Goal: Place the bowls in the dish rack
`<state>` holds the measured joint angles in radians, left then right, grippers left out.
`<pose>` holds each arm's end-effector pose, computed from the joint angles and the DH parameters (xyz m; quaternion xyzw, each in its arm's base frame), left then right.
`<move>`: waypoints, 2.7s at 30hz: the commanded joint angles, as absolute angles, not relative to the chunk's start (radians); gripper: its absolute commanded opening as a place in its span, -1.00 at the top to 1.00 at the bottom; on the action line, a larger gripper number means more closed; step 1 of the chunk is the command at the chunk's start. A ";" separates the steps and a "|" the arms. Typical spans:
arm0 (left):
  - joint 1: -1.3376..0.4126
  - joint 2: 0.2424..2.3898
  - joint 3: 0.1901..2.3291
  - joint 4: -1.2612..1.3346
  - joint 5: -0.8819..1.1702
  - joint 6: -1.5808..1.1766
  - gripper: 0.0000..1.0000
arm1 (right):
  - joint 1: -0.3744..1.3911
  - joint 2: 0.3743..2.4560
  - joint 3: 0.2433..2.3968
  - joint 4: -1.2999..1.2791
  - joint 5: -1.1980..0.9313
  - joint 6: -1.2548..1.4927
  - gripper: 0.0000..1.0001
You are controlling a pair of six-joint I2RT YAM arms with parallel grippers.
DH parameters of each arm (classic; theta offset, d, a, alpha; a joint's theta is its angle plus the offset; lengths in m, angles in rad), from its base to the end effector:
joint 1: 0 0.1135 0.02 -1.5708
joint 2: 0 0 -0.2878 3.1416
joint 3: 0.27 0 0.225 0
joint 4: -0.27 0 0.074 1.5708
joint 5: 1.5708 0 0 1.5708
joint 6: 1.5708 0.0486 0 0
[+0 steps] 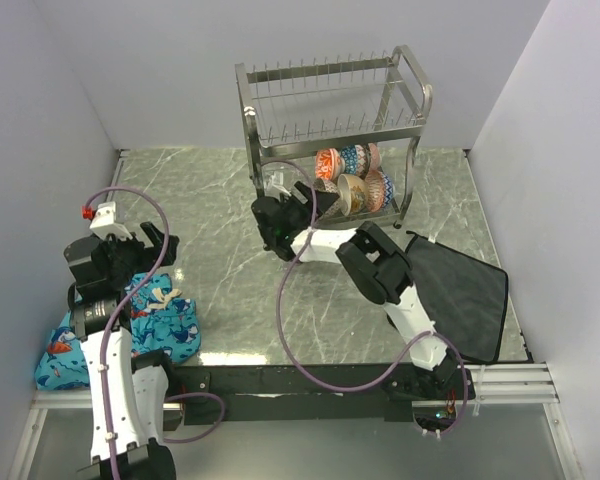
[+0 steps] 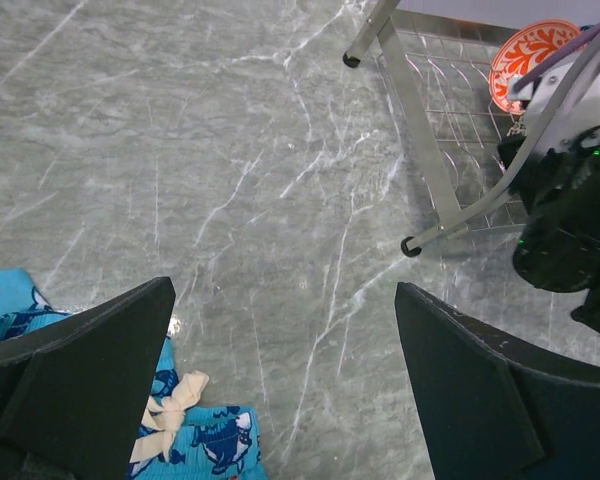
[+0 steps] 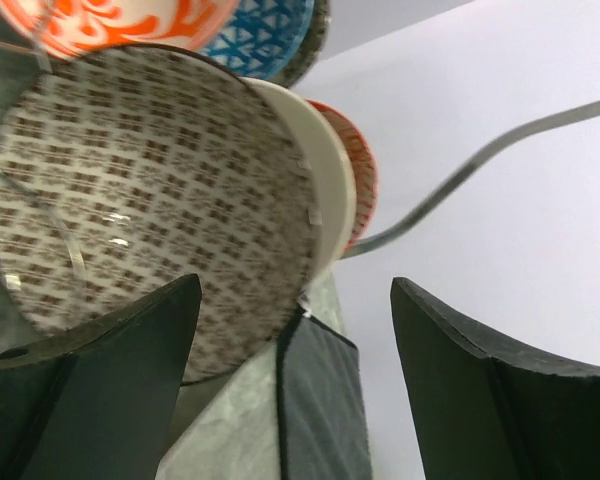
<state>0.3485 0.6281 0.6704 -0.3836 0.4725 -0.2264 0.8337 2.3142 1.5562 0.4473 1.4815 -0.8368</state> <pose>0.1126 0.0174 0.3125 -0.0957 0.7999 -0.1566 0.5714 0.3639 0.3289 0.1959 -0.1753 0.6949 -0.5459 0.4340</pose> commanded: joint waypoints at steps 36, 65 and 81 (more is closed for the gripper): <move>0.351 0.612 0.761 -0.305 0.538 -0.225 -0.99 | 0.819 1.927 1.243 0.380 1.548 -0.747 -0.88; 0.351 0.609 0.764 -0.321 0.538 -0.236 -0.99 | 0.851 1.914 1.496 -0.469 1.307 0.047 -0.93; 0.353 0.640 0.767 -0.308 0.540 -0.238 -0.99 | 0.851 1.815 1.397 -0.387 1.149 0.100 -0.89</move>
